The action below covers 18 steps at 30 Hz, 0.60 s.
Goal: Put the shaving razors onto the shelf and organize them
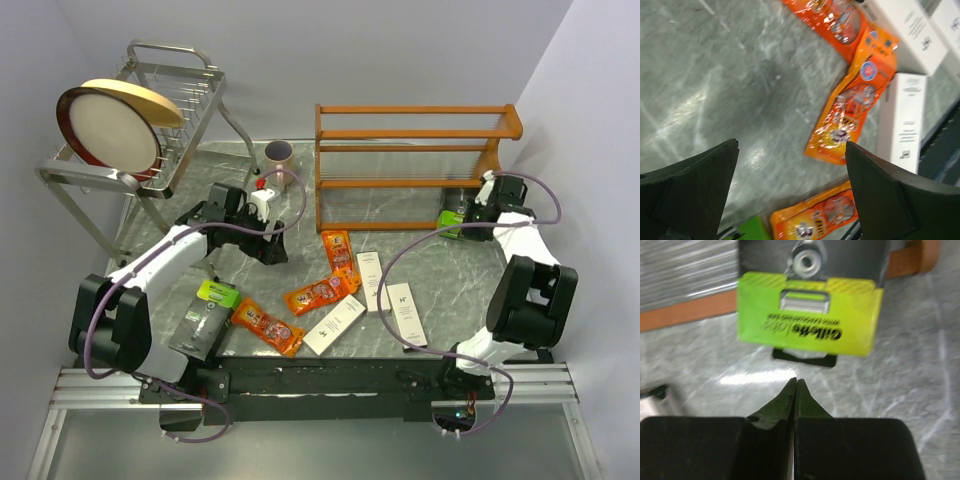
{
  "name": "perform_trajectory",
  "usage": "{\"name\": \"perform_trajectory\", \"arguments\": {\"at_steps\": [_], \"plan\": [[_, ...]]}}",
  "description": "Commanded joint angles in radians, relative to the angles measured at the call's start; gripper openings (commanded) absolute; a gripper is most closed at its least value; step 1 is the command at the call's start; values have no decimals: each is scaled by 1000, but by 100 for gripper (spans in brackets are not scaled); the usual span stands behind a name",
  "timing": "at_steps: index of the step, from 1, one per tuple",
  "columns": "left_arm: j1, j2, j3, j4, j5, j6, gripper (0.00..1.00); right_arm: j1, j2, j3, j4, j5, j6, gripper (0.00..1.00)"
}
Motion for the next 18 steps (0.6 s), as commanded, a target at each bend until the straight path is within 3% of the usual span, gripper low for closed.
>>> {"name": "perform_trajectory", "arguments": {"at_steps": [1, 9, 14, 18], "plan": [[-1, -13, 78, -89, -73, 115, 93, 13, 79, 44, 103, 192, 1, 0], [-2, 2, 124, -62, -70, 96, 93, 12, 202, 156, 126, 276, 71, 0], [1, -61, 43, -25, -61, 76, 93, -7, 255, 283, 111, 271, 2, 0], [5, -102, 0, -25, -56, 85, 94, -24, 318, 391, 3, 287, -37, 0]]}}
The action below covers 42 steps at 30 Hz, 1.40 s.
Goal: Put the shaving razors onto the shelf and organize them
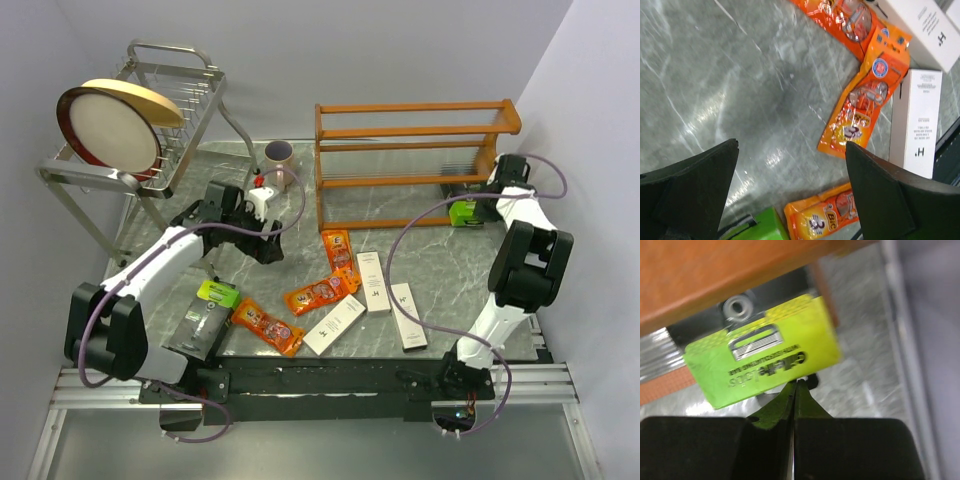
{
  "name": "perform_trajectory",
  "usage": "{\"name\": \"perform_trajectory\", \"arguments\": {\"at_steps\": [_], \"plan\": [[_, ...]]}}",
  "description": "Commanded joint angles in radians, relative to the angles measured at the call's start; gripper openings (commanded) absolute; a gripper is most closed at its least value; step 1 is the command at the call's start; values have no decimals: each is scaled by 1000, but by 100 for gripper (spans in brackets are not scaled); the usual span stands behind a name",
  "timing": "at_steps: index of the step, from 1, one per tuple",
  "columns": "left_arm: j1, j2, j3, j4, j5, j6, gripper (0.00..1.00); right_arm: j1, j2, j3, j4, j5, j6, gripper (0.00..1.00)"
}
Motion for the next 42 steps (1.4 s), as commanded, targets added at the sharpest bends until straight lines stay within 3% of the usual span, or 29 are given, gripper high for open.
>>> {"name": "perform_trajectory", "arguments": {"at_steps": [1, 7, 11, 13, 14, 17, 20, 23, 30, 36, 42], "plan": [[12, -72, -33, 28, 18, 9, 94, -20, 38, 138, -54, 13, -53, 0], [48, -105, -49, 68, 60, -32, 94, -22, -35, 118, -111, -53, -41, 0], [51, -125, -61, 66, 29, -61, 95, -10, -209, 48, -125, -234, 12, 0], [51, -125, -53, 5, -18, -42, 96, 39, -285, -35, -89, -299, -1, 14], [51, -123, -47, -18, -35, -2, 96, 70, -354, -62, -75, -344, -13, 31], [52, -143, -44, -88, -77, 102, 98, 199, -461, -155, -27, -415, -56, 48], [54, -175, -24, -192, -127, 199, 99, 346, -529, -222, 29, -458, -83, 54], [68, -217, -1, -338, -182, 331, 98, 437, -540, -233, 72, -452, -53, 56], [259, -434, -125, -579, -271, 601, 96, 483, -488, -202, 108, -472, 61, 56], [391, -533, -271, -624, -288, 747, 96, 527, -528, -224, 91, -475, 73, 57], [463, -507, -355, -517, -273, 710, 96, 580, -557, -183, -16, -443, -4, 61]]}}
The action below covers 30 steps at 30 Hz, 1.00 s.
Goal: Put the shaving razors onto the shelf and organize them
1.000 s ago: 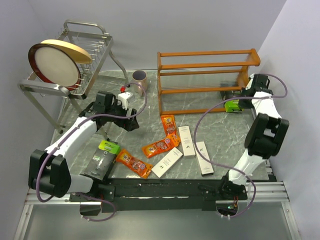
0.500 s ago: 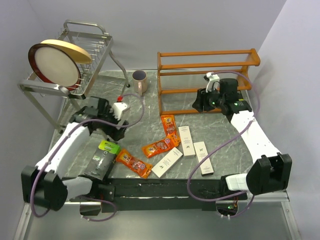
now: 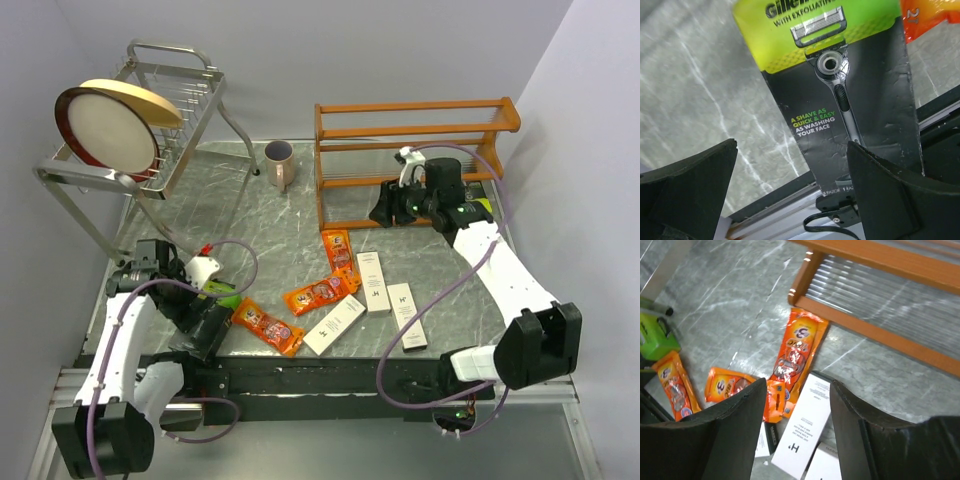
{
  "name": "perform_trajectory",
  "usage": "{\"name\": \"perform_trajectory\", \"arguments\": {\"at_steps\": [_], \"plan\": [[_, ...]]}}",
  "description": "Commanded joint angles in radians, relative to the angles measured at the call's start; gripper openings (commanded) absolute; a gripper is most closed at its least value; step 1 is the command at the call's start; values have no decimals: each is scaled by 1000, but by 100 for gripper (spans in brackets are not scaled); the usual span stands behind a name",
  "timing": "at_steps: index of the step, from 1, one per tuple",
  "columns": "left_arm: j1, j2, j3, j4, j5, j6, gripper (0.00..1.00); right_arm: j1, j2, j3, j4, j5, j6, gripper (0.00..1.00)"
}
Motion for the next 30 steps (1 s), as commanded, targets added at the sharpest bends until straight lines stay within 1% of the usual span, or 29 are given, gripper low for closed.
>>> {"name": "perform_trajectory", "arguments": {"at_steps": [1, 4, 5, 7, 8, 10, 11, 12, 14, 15, 16, 17, 19, 20, 22, 23, 27, 29, 30], "plan": [[37, 28, -35, 59, 21, 27, 95, 25, -34, 41, -63, 17, -43, 62], [44, 54, -48, 70, 75, 51, 94, 29, -33, 48, -65, 15, -30, 62], [45, 60, -48, 68, 92, 99, 93, 37, -34, 50, -65, 15, -34, 63], [45, 99, -43, 79, 122, 122, 92, 46, -36, 61, -77, 14, -42, 63], [44, 126, -36, 74, 128, 149, 89, 48, -37, 64, -77, 14, -43, 63], [42, 237, 1, 27, 142, 183, 85, 49, -49, 64, -80, 15, -46, 64], [42, 275, 18, 1, 153, 223, 81, 49, -53, 64, -80, 14, -48, 64], [42, 345, 45, -19, 162, 245, 76, 48, -57, 58, -80, 15, -48, 64], [24, 396, 67, -59, 171, 295, 70, 49, -72, 45, -80, 14, -50, 65], [-17, 431, 87, -70, 171, 302, 65, 49, -80, 32, -79, 14, -50, 65], [-45, 444, 98, -86, 178, 303, 64, 48, -91, 24, -79, 14, -51, 65], [-109, 452, 105, -94, 184, 299, 64, 48, -99, 16, -76, 14, -53, 65], [-177, 465, 122, -94, 196, 280, 64, 49, -120, -8, -71, 19, -60, 65], [-244, 465, 127, -93, 202, 257, 63, 49, -126, -16, -68, 22, -63, 65], [-301, 473, 141, -90, 217, 240, 64, 46, -154, -42, -59, 29, -73, 66], [-347, 476, 153, -84, 239, 214, 63, 48, -161, -59, -56, 34, -76, 66], [-444, 528, 187, -48, 280, 128, 59, 45, -220, -106, -50, 46, -89, 67], [-496, 548, 213, -18, 290, 66, 57, 39, -238, -134, -50, 49, -93, 67], [-513, 576, 227, 23, 294, 43, 56, 36, -253, -145, -47, 49, -93, 67]]}}
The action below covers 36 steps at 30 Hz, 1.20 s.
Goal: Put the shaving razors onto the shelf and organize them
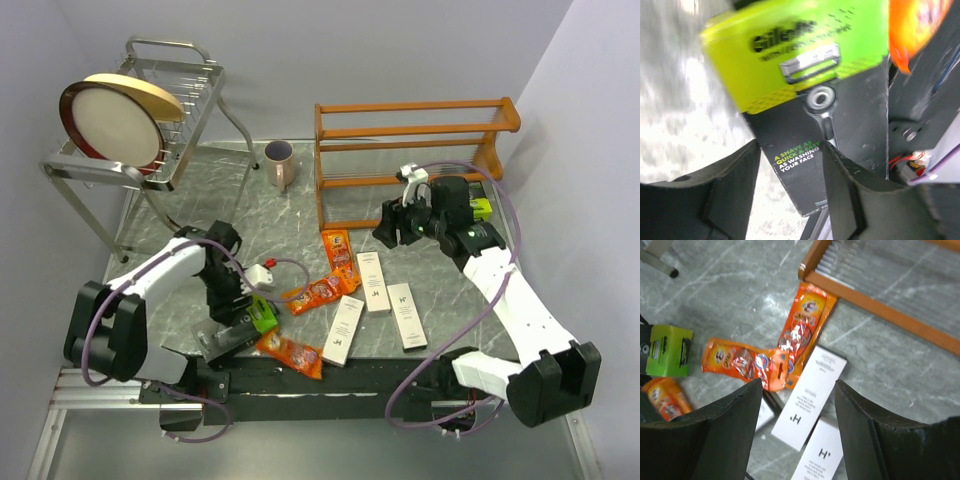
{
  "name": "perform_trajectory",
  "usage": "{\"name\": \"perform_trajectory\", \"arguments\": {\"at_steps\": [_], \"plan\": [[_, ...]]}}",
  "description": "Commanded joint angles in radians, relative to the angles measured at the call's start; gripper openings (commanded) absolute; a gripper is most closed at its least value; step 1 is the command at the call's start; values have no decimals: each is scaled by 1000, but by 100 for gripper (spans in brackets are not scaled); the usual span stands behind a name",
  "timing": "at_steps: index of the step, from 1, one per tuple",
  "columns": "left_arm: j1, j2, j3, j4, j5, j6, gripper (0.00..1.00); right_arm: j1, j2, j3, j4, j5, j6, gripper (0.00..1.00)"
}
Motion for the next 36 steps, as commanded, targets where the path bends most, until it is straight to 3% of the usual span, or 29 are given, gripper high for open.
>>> {"name": "perform_trajectory", "arguments": {"at_steps": [1, 8, 14, 17, 19, 22, 30, 31, 33, 36], "plan": [[-90, 71, 65, 96, 105, -172, 55, -9, -71, -46, 27, 16, -24, 67], [-156, 310, 313, 211, 97, -402, 44, -17, -79, -73, 35, -80, -35, 68], [-159, 398, 457, 366, -44, -398, 39, 18, 13, -87, 82, -289, -55, 68], [-158, 413, 575, 357, -70, -401, 39, 58, 96, -60, 80, -361, -89, 68], [-155, 375, 603, 363, -71, -434, 44, 90, 168, -35, 60, -409, -134, 67], [-158, 234, 579, 403, -71, -538, 59, 104, 272, 6, 18, -473, -197, 66], [-156, -177, 275, 467, -145, -938, 84, 198, 599, 199, -262, -689, -449, 65], [-156, -211, 246, 457, -124, -939, 85, 218, 634, 264, -310, -706, -484, 65], [-156, -228, 228, 426, -72, -938, 99, 275, 740, 330, -452, -717, -580, 64], [-155, -251, 209, 418, -39, -938, 99, 318, 829, 388, -467, -703, -522, 64]]}}
